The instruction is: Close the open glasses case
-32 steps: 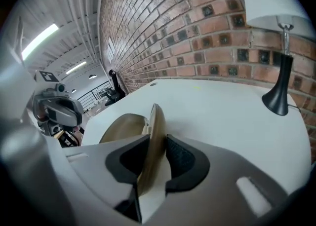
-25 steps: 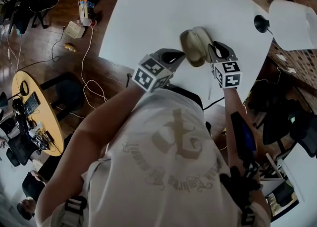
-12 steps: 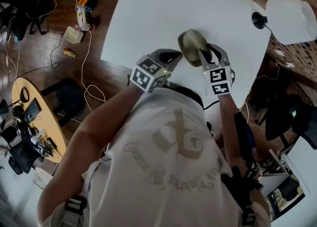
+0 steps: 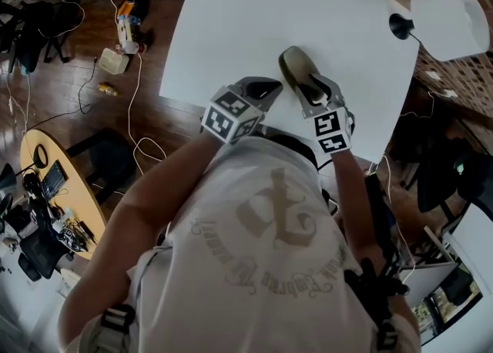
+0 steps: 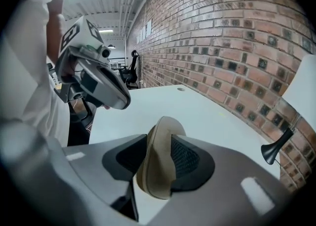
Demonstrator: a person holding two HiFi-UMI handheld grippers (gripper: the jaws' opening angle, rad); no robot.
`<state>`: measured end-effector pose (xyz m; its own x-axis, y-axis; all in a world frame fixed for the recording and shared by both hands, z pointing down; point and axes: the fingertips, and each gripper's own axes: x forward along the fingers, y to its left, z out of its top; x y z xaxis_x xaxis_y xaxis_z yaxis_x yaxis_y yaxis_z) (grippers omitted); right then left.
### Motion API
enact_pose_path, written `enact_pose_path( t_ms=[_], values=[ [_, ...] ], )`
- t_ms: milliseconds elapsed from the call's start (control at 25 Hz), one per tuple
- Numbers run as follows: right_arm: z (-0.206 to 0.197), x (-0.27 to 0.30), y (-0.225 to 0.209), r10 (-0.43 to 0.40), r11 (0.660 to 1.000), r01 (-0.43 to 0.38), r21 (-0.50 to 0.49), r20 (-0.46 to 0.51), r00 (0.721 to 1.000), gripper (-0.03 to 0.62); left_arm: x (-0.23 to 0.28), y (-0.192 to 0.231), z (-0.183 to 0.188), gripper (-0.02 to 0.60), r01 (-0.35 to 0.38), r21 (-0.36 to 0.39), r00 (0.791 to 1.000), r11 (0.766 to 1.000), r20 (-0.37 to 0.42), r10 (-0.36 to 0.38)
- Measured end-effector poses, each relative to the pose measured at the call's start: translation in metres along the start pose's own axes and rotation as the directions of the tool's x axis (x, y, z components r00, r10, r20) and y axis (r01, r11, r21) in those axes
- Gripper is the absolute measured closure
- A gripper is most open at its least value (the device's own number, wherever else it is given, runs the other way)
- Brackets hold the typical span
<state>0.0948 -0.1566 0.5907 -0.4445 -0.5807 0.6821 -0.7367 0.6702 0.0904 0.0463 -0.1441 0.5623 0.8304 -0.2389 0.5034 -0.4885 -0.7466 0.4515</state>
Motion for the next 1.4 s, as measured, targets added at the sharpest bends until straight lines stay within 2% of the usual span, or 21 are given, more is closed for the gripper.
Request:
enact_pose_path(
  t_ms=[400, 720, 1200, 1400],
  values=[
    [-0.007, 0.012, 0.023, 0.080, 0.996, -0.080, 0.048, -0.001, 0.997, 0.452, -0.001, -0.002, 0.000, 0.577, 0.000, 0.020, 1.000, 1.000, -0.011, 0.001],
    [-0.009, 0.017, 0.018, 0.069, 0.989, -0.075, 0.125, 0.050, 0.996, 0.577, 0.001, -0.003, 0.005, 0.577, -0.015, 0.035, 1.000, 0.999, -0.025, 0.016],
    [-0.011, 0.019, 0.021, 0.067, 0.993, -0.071, 0.093, 0.051, 0.996, 0.588, 0.022, -0.008, 0.010, 0.577, -0.009, 0.096, 0.998, 0.995, -0.054, 0.014],
    [-0.010, 0.020, 0.021, 0.061, 0.996, -0.065, 0.062, 0.055, 0.997, 0.588, 0.025, -0.010, 0.017, 0.577, -0.005, 0.104, 0.999, 0.995, -0.042, 0.009]
  ],
)
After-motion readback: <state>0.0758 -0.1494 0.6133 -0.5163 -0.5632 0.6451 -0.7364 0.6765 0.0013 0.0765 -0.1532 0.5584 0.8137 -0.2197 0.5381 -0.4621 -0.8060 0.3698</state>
